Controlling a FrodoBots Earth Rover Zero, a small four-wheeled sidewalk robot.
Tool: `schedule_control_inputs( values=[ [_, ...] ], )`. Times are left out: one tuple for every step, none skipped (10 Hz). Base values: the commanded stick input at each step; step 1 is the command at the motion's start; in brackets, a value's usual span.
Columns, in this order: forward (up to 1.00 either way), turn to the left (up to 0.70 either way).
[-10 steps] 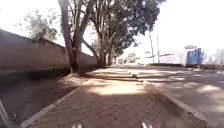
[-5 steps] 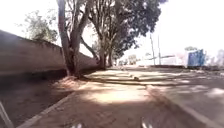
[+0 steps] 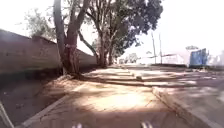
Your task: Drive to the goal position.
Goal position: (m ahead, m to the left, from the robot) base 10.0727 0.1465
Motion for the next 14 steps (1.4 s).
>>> schedule_control_inputs(
  values=[
    [0.70, 0.00],
    [0.70, 0.00],
    [0.70, 0.00],
    [0.70, -0.22],
    [0.70, -0.34],
    [0.70, -0.34],
    [0.70, -0.34],
    [0.70, -0.34],
    [0.70, -0.28],
    [0.70, -0.05],
    [0.70, 0.00],
    [0.70, 0.00],
    [0.70, 0.00],
    [0.70, 0.00]
  ],
)
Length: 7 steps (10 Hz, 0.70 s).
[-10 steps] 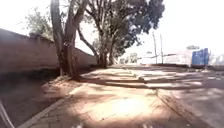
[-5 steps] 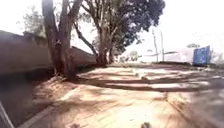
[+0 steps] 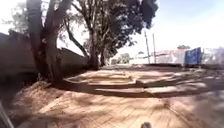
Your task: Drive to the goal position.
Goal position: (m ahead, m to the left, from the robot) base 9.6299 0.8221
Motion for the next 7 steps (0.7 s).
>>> schedule_control_inputs(
  values=[
    [0.70, 0.00],
    [0.70, 0.00],
    [0.70, 0.00],
    [0.70, 0.00],
    [0.70, 0.00],
    [0.70, 0.00],
    [0.70, 0.00]
  ],
)
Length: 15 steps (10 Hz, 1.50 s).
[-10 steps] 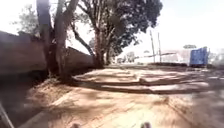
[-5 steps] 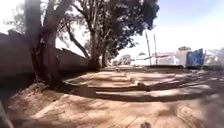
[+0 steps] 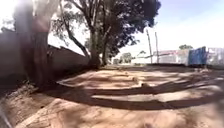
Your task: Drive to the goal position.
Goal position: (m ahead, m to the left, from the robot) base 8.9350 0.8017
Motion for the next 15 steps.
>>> schedule_control_inputs(
  values=[
    [0.70, 0.00],
    [0.70, 0.00],
    [0.70, 0.00],
    [0.70, 0.00],
    [0.70, 0.00],
    [0.70, 0.00],
    [0.70, 0.00],
    [0.70, 0.00],
    [0.70, 0.00],
    [0.70, 0.00],
    [0.70, 0.00],
    [0.70, 0.00],
    [0.70, 0.00],
    [0.70, 0.00],
    [0.70, 0.00]
  ],
)
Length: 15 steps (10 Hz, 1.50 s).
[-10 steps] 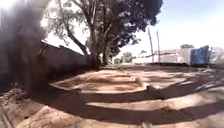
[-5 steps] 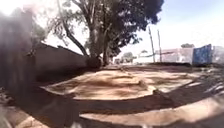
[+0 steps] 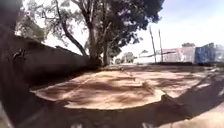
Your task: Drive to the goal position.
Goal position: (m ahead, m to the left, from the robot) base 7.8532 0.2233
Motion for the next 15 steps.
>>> schedule_control_inputs(
  values=[
    [0.70, 0.00],
    [0.70, 0.00],
    [0.70, 0.00],
    [0.70, 0.00],
    [0.70, 0.00],
    [0.70, 0.00],
    [0.70, 0.00],
    [0.70, 0.00],
    [0.70, 0.00],
    [0.70, 0.00],
    [0.70, -0.31],
    [0.70, -0.35],
    [0.70, -0.35],
    [0.70, -0.07],
    [0.70, 0.00]
  ],
)
